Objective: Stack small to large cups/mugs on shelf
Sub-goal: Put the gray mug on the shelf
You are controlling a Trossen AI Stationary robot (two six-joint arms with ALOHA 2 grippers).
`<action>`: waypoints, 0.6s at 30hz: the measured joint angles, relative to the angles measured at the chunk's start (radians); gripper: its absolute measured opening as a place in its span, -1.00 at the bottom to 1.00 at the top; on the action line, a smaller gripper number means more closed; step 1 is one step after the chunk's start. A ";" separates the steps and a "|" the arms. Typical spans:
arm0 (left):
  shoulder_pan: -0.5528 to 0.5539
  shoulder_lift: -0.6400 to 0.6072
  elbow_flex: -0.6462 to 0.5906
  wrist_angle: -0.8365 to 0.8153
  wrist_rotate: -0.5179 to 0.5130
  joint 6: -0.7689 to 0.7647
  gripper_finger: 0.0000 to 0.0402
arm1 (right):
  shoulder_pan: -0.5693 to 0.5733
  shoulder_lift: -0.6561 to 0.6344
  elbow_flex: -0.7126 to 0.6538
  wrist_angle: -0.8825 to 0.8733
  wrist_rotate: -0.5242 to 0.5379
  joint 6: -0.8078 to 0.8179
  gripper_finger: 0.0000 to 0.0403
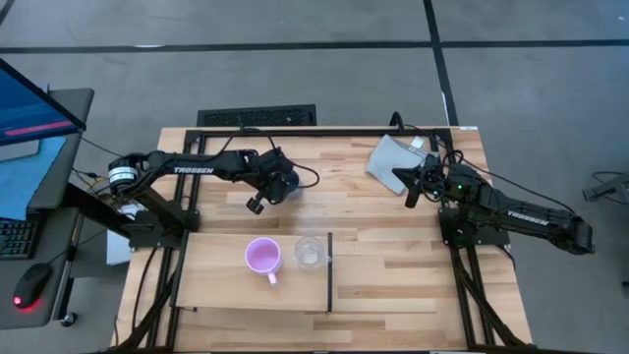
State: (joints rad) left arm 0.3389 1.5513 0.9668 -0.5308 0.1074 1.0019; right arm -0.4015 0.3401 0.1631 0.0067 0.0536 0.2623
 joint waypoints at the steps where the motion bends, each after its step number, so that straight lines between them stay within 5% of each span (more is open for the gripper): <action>1: 0.000 0.000 0.000 0.000 0.000 -0.014 -0.96 | 0.000 0.000 0.000 0.000 0.000 0.000 -0.87; 18: 0.037 -0.129 0.000 -0.095 0.010 -0.131 -0.96 | 0.000 0.000 0.000 0.001 0.000 0.000 -0.87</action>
State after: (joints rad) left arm 0.3756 1.4227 0.9668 -0.6262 0.1171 0.8708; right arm -0.4019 0.3401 0.1631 0.0073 0.0536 0.2623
